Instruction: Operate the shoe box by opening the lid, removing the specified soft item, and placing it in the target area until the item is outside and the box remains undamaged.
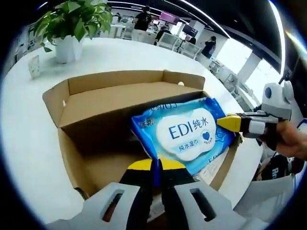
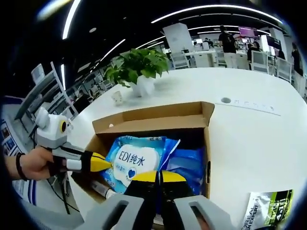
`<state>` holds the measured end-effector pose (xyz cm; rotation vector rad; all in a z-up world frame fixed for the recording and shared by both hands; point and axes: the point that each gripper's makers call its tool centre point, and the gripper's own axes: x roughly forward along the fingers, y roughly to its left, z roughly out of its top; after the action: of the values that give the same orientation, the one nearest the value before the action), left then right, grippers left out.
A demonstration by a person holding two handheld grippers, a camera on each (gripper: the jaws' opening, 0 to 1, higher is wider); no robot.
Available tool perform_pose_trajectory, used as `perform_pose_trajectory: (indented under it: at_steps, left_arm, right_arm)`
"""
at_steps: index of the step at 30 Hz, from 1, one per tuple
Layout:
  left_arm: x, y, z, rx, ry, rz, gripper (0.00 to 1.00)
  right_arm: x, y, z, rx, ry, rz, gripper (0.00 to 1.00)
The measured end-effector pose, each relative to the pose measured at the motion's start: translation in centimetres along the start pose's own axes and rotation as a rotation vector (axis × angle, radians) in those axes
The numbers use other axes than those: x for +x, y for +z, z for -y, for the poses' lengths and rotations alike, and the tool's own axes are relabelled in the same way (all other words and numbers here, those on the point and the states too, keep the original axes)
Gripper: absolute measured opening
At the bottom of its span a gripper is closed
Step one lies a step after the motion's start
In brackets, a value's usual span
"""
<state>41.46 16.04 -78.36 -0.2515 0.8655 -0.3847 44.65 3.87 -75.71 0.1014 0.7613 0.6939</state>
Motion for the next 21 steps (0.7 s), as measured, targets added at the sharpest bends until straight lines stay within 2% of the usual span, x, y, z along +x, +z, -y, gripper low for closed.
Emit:
perform_pose_trajectory:
  at_steps: [13,21]
  left_arm:
    - [-2.1,0.9,0.2,0.002,0.017,0.052,0.0]
    - [-3.1,1.0,1.1,0.009,0.024,0.068,0.0]
  right_arm:
    - [-1.3,0.8,-1.8,-0.018,0.013,0.043,0.0]
    - [-2.3,0.8,-2.2,-0.023,0.021,0.06,0.0]
